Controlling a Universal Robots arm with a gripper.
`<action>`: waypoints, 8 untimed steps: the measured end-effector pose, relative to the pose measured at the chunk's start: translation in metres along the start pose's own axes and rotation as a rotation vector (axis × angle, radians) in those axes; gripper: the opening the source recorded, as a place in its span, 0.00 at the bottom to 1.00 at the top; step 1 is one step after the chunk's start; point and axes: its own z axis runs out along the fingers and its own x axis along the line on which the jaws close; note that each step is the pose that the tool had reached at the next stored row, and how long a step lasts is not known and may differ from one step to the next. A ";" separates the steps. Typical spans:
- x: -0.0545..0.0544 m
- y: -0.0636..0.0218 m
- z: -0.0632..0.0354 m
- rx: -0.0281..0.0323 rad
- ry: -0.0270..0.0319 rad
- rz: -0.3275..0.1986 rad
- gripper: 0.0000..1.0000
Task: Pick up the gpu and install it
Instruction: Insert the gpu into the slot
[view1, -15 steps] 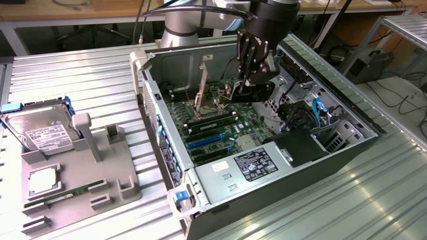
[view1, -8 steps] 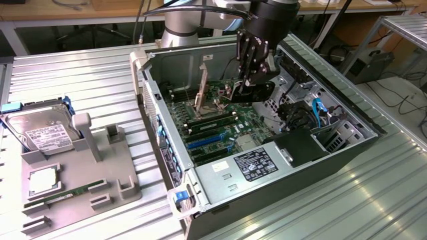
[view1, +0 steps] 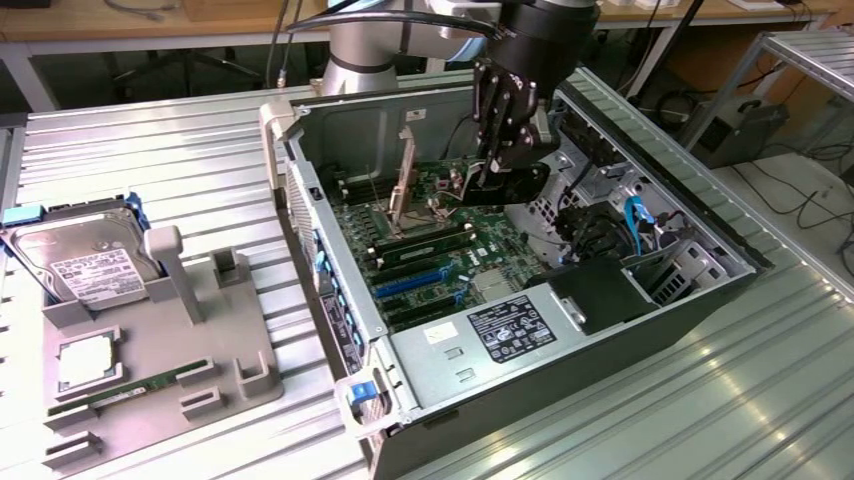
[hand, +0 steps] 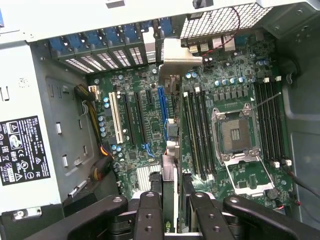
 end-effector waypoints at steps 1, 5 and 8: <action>0.000 0.0012 0.0010 0.0009 -0.0005 -0.001 0.26; 0.001 0.0043 0.0049 0.0035 -0.0003 -0.015 0.26; 0.001 0.0079 0.0108 0.0038 0.0000 -0.025 0.26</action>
